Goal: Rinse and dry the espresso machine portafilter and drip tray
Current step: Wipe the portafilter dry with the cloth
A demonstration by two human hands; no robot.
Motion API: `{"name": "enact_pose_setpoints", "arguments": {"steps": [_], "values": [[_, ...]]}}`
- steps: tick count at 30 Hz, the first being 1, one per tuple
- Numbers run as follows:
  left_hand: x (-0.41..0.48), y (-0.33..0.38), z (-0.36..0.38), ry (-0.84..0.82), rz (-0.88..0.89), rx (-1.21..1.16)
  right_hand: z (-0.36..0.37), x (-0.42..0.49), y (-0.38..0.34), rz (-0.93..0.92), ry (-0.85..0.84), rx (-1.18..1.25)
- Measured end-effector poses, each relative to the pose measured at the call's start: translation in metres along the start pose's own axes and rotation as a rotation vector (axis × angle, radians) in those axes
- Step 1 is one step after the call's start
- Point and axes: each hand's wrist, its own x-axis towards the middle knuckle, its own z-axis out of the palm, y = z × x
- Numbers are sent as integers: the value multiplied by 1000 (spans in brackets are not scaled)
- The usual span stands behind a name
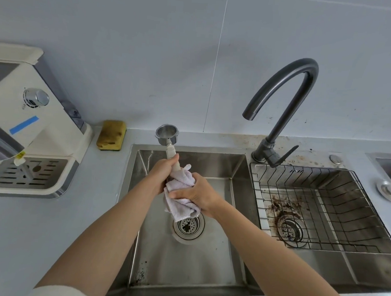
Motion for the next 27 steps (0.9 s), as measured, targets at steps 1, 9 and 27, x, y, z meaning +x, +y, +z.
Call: {"name": "enact_pose_setpoints", "arguments": {"steps": [1, 9, 27], "values": [[0, -1, -1, -10, -10, -24, 0, -1, 1, -3, -8, 14], [3, 2, -19, 5, -53, -247, -1, -10, 4, -124, 8, -48], [9, -21, -46, 18, 26, -194, -16, 4, -31, -180, 54, 304]]}}
